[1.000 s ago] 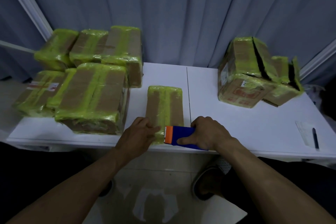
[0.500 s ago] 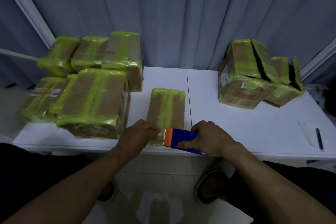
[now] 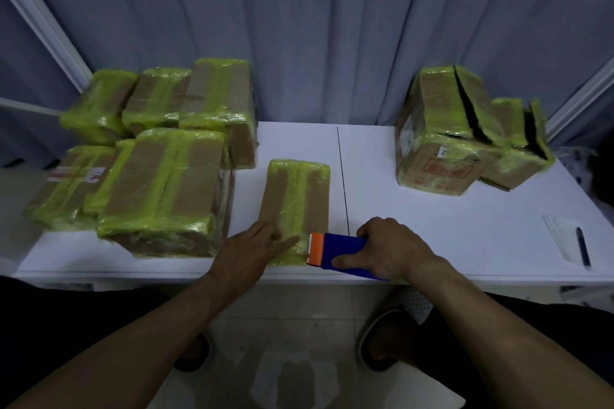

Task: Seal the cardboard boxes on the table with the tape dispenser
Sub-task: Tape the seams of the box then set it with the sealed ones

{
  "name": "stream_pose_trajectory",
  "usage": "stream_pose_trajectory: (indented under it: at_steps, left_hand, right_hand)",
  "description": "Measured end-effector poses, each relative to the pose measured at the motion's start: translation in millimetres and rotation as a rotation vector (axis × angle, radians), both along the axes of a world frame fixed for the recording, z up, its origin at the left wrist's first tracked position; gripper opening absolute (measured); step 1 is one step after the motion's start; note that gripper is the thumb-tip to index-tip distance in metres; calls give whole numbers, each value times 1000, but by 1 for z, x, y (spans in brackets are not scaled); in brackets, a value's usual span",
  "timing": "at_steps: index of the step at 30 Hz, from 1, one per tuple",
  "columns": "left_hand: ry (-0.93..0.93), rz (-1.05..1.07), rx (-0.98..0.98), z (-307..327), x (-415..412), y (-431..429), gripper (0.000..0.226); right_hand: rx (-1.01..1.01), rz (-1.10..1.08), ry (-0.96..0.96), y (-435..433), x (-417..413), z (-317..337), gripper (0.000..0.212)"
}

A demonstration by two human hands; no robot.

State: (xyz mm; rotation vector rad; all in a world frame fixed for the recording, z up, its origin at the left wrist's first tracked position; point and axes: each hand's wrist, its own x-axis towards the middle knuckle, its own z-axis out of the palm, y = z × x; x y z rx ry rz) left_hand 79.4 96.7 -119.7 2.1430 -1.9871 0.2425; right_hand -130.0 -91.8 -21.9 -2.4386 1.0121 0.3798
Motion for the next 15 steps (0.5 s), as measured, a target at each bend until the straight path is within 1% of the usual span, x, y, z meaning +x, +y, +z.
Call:
stream_pose_trajectory:
  at_steps: [2, 4, 5, 7, 8, 11, 15]
  left_hand:
    - [-24, -7, -7, 0, 6, 0, 89]
    - [19, -25, -12, 0, 12, 2, 79]
    - [66, -43, -15, -1, 14, 2, 70]
    - [168, -54, -33, 0, 12, 2, 39]
    - [205, -37, -53, 1, 11, -1, 33]
    - [202, 6, -37, -8, 14, -11, 37]
    - [209, 35, 13, -25, 19, -12, 55]
  right_hand:
    - [11, 10, -9, 4, 3, -4, 64]
    - [13, 24, -15, 8, 7, -7, 65]
    - [8, 29, -13, 10, 10, -8, 66]
    - [-4, 36, -8, 10, 14, -9, 67]
    - [-4, 39, -4, 9, 15, -10, 67]
    - [2, 38, -3, 7, 14, -11, 66]
    - [25, 26, -29, 8, 12, -12, 63]
